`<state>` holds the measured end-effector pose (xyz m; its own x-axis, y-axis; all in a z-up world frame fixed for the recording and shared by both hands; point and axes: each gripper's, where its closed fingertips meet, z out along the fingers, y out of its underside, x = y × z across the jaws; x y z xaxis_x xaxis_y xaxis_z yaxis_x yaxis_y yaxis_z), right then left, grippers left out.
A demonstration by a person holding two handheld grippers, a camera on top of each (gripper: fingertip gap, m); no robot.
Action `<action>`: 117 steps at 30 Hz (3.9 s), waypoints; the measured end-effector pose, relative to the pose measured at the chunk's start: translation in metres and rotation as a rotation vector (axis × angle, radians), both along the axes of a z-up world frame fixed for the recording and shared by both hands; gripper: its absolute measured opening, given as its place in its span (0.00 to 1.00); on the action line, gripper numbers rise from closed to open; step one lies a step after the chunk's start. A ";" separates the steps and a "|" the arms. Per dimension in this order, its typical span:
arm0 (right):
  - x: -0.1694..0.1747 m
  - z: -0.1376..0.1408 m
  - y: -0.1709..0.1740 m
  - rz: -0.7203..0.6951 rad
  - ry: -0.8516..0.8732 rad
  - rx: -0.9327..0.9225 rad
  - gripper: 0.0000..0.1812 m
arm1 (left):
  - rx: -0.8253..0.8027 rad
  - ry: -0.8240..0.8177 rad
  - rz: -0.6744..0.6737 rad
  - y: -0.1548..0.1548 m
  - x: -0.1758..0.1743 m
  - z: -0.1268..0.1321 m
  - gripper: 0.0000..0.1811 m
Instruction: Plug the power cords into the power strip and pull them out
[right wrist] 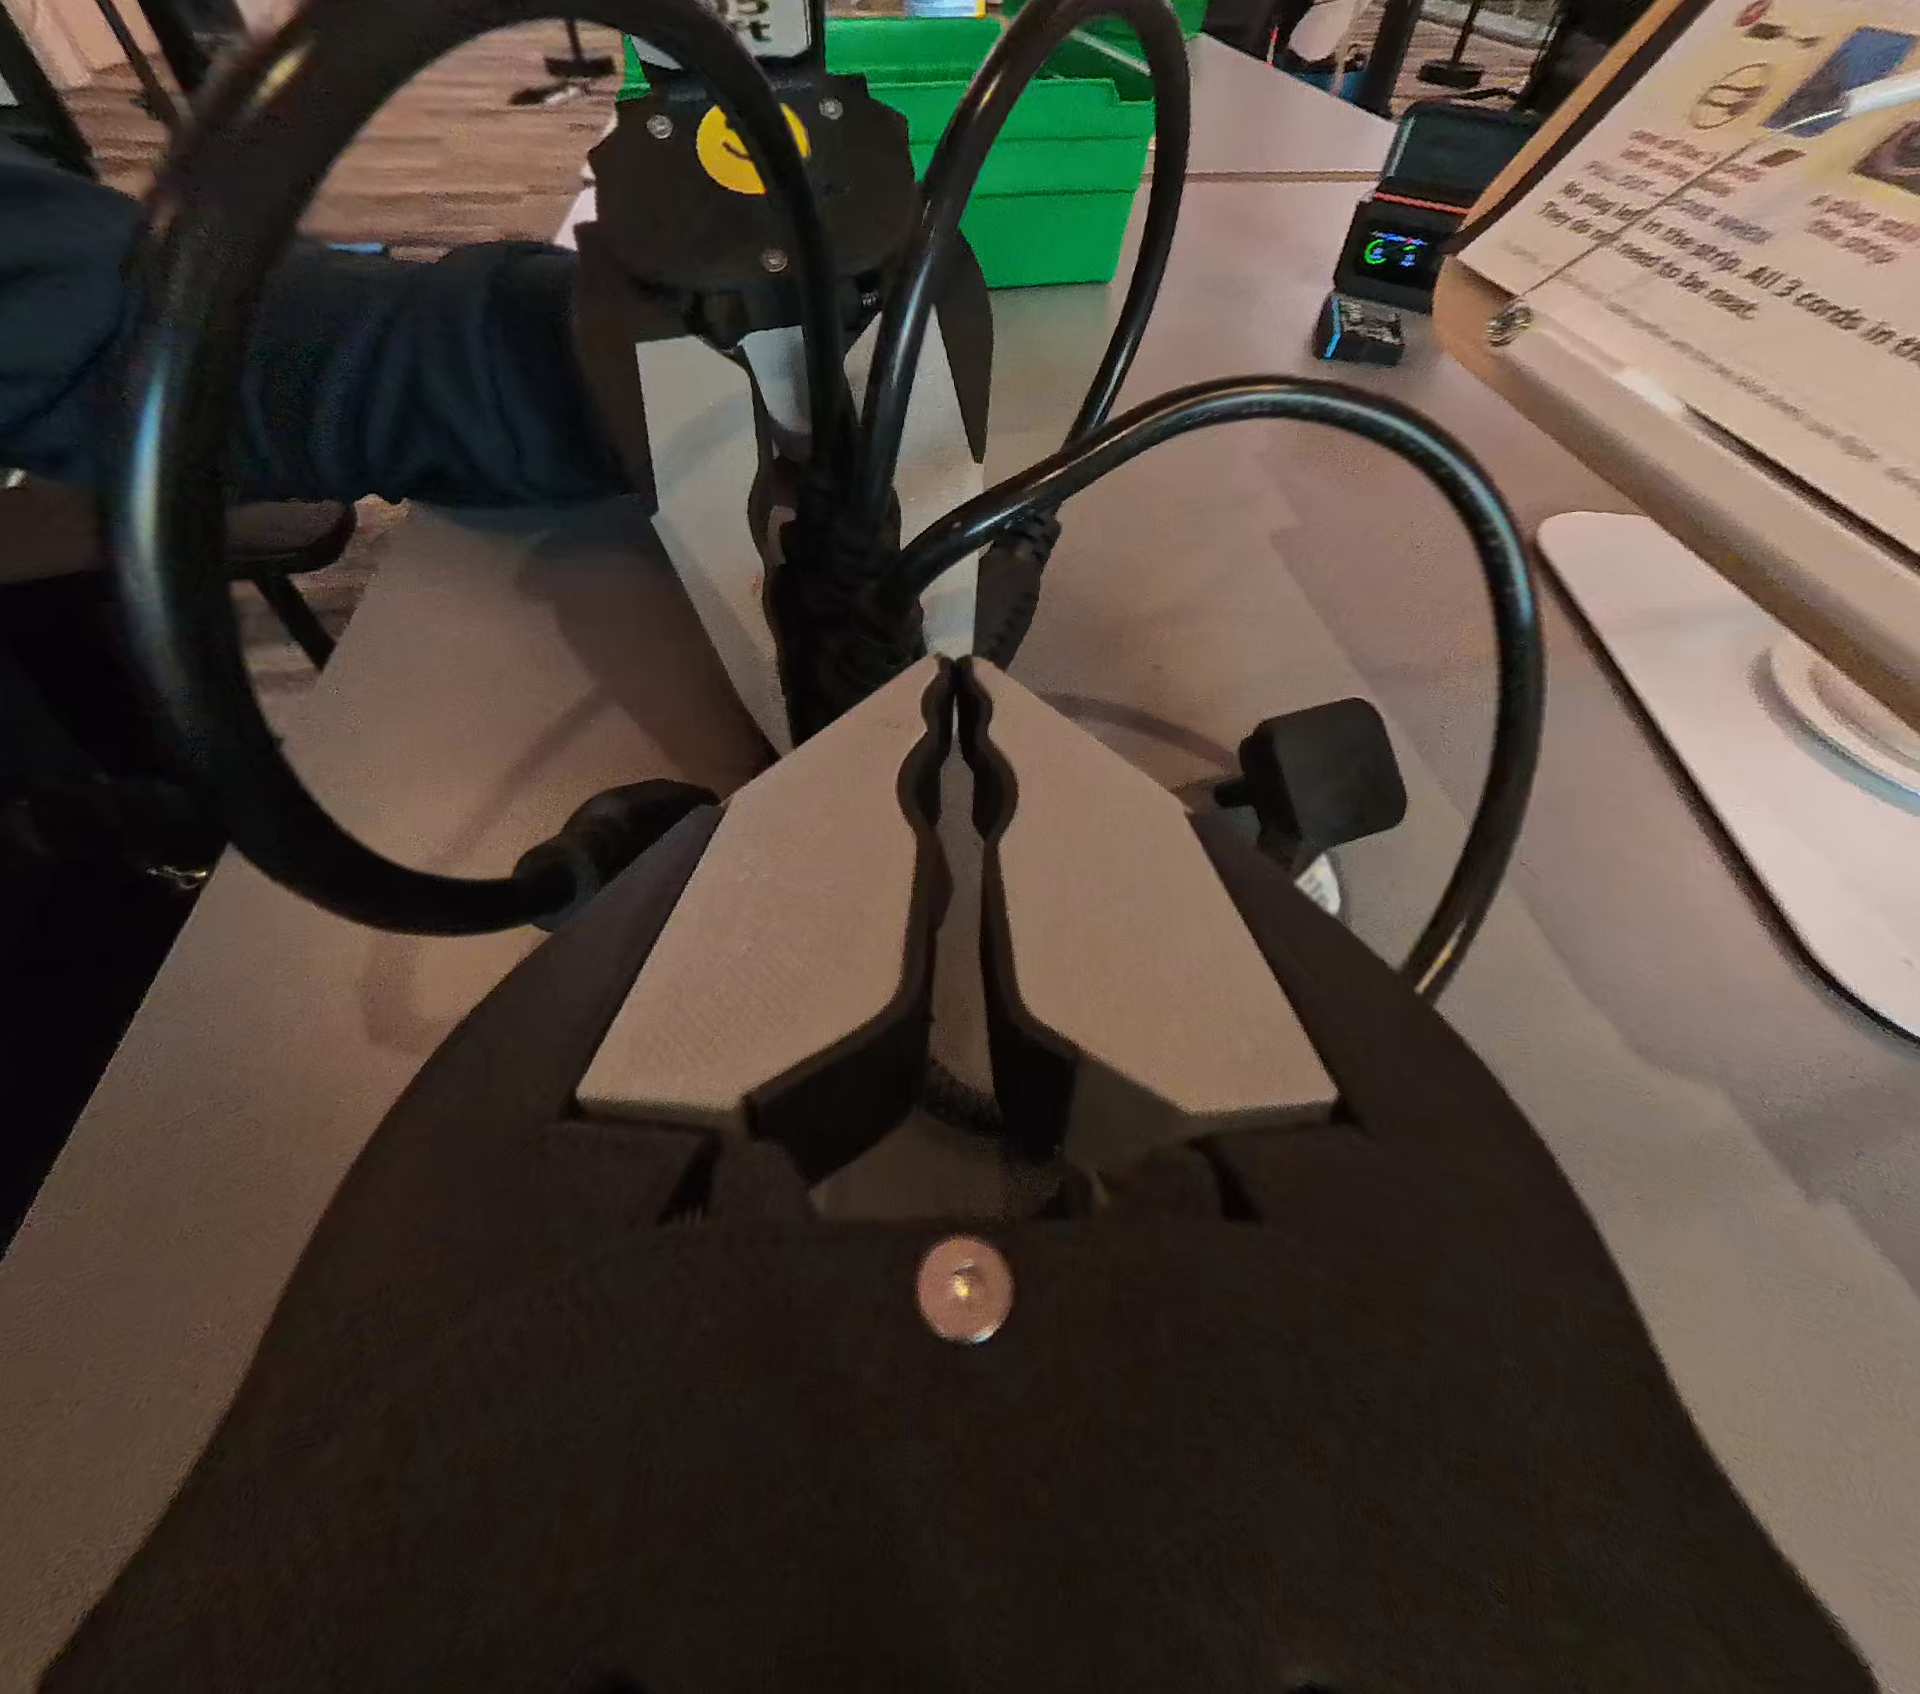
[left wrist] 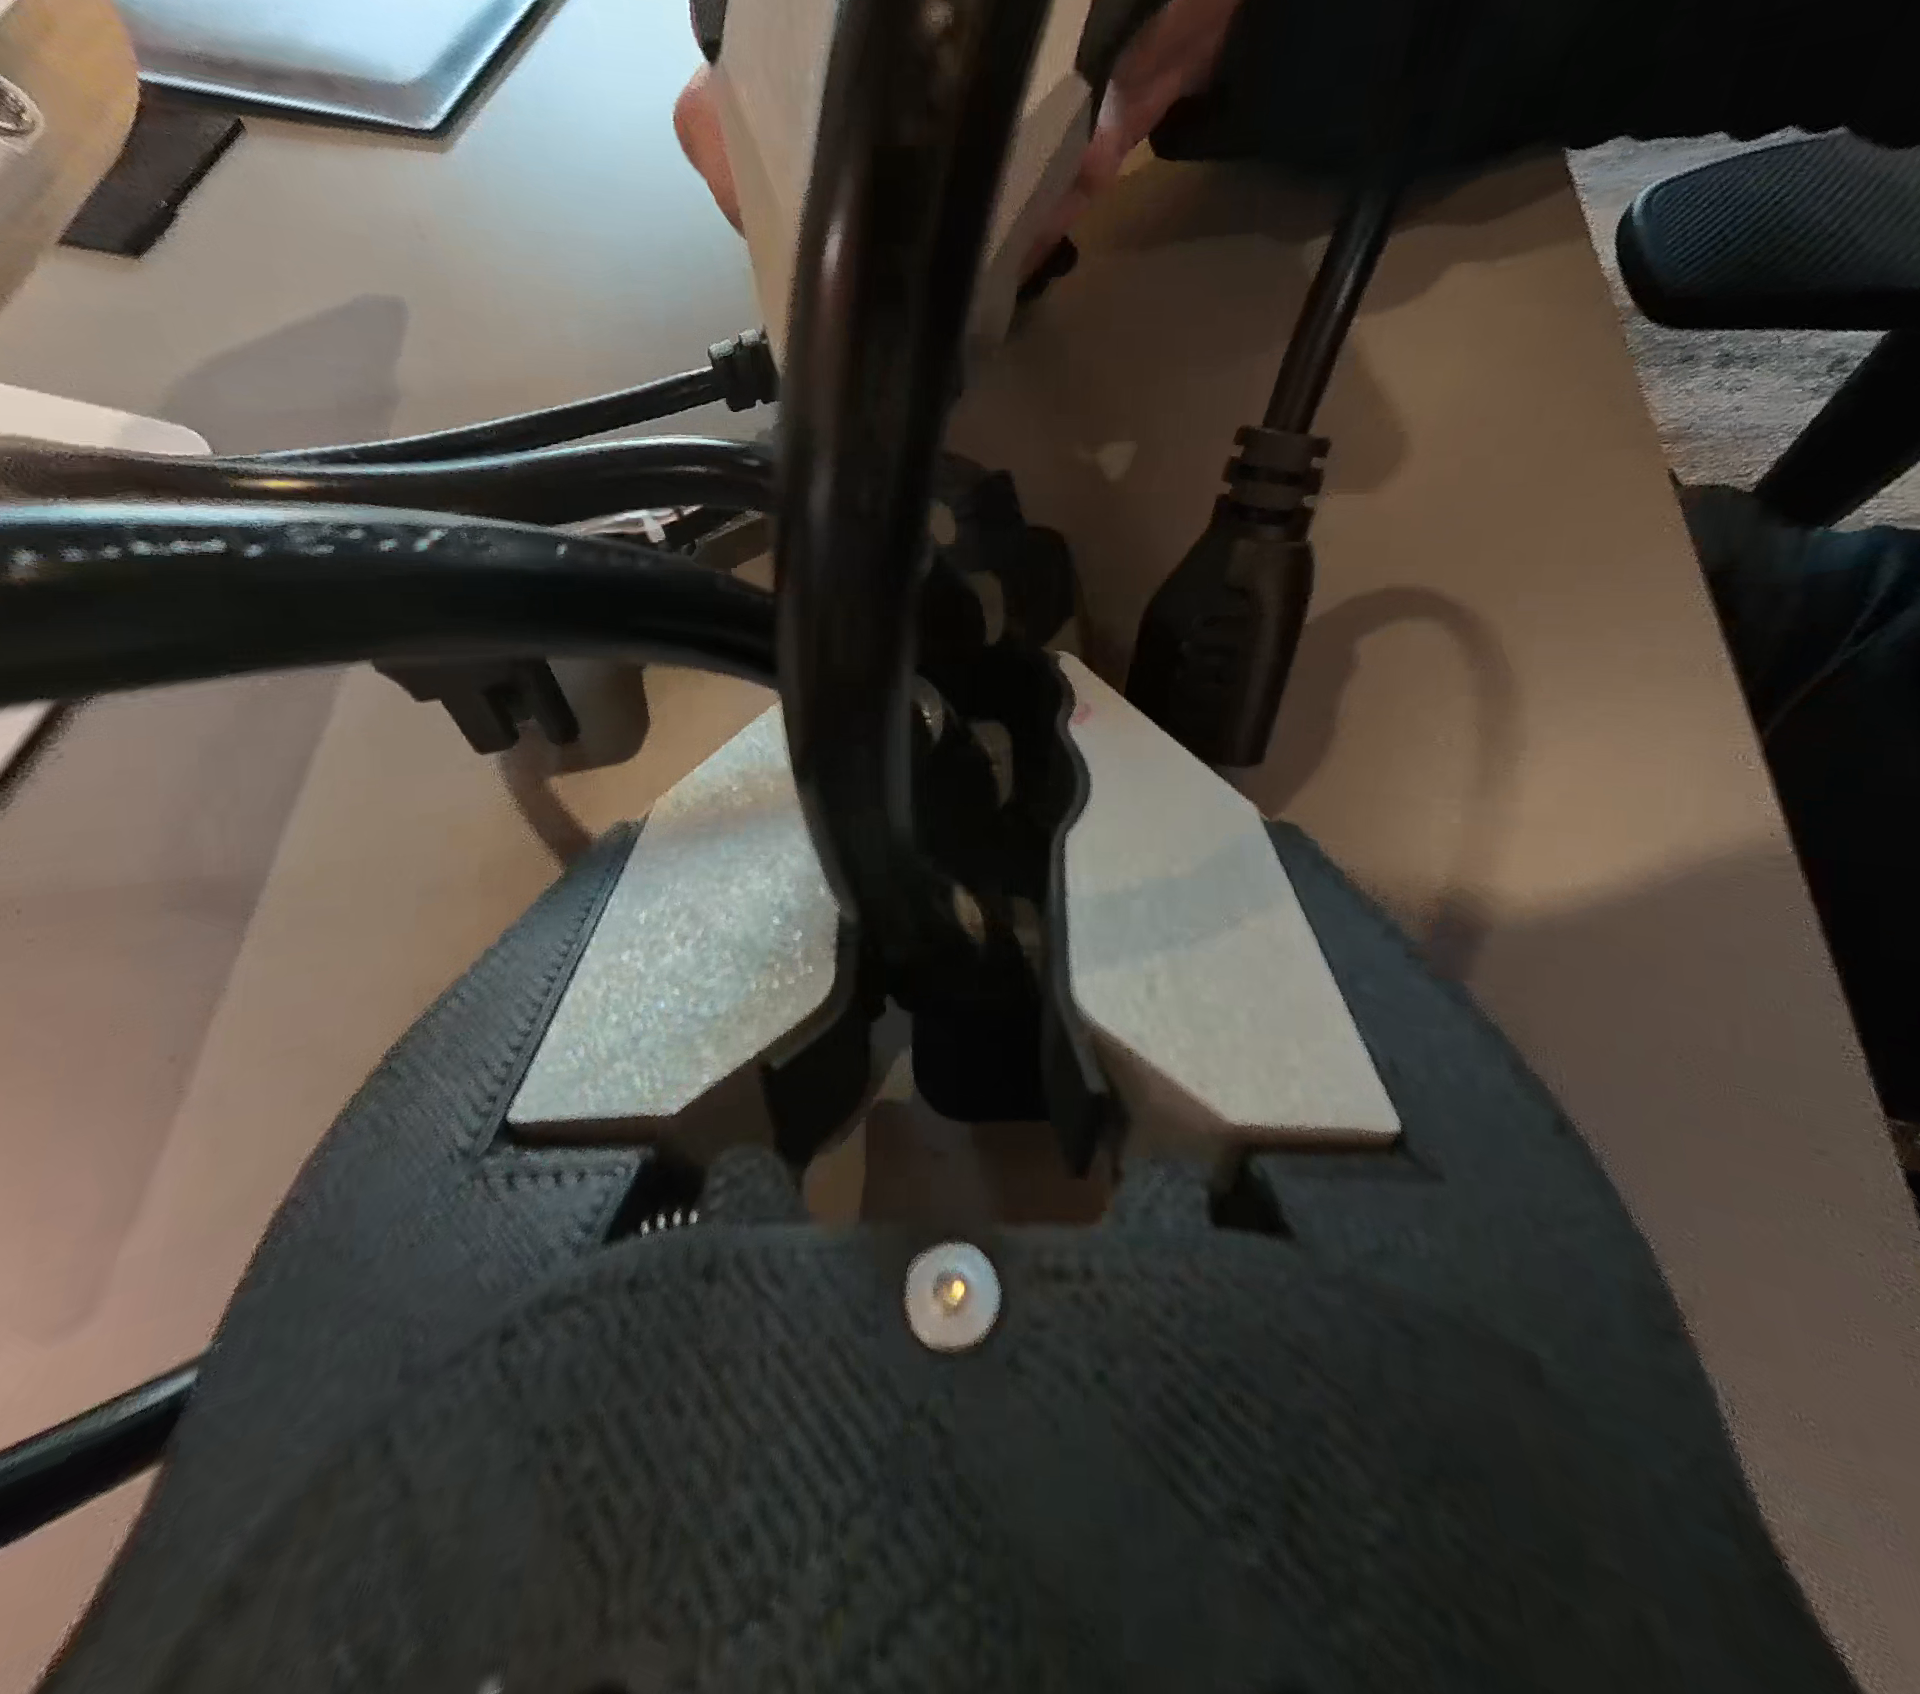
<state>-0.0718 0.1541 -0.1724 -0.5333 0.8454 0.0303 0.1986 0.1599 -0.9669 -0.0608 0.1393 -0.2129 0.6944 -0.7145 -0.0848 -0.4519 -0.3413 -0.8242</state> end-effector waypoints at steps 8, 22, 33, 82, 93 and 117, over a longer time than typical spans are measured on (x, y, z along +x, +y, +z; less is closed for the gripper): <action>0.000 -0.005 -0.008 0.027 -0.017 0.011 0.03 | 0.009 0.000 -0.009 0.000 0.003 -0.001 0.15; 0.005 -0.004 -0.017 0.071 -0.012 -0.002 0.00 | 0.001 0.015 -0.031 -0.003 0.007 -0.005 0.15; 0.003 0.001 -0.022 0.083 0.015 -0.029 0.10 | 0.008 0.037 -0.040 -0.003 0.009 -0.006 0.15; -0.011 0.052 0.018 -0.116 0.209 -0.222 0.00 | -0.084 -0.067 0.073 0.004 -0.015 -0.011 0.14; 0.049 0.124 0.076 -0.159 0.369 -0.420 0.00 | -0.068 -0.072 0.076 0.008 -0.011 -0.011 0.14; -0.024 0.013 -0.019 -0.134 0.065 0.202 0.04 | -0.099 0.041 0.100 0.002 -0.013 -0.014 0.16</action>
<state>-0.0955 0.1350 -0.1590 -0.4080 0.8819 0.2364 0.1693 0.3274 -0.9296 -0.0734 0.1409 -0.2266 0.7599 -0.6483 -0.0475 -0.4444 -0.4648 -0.7658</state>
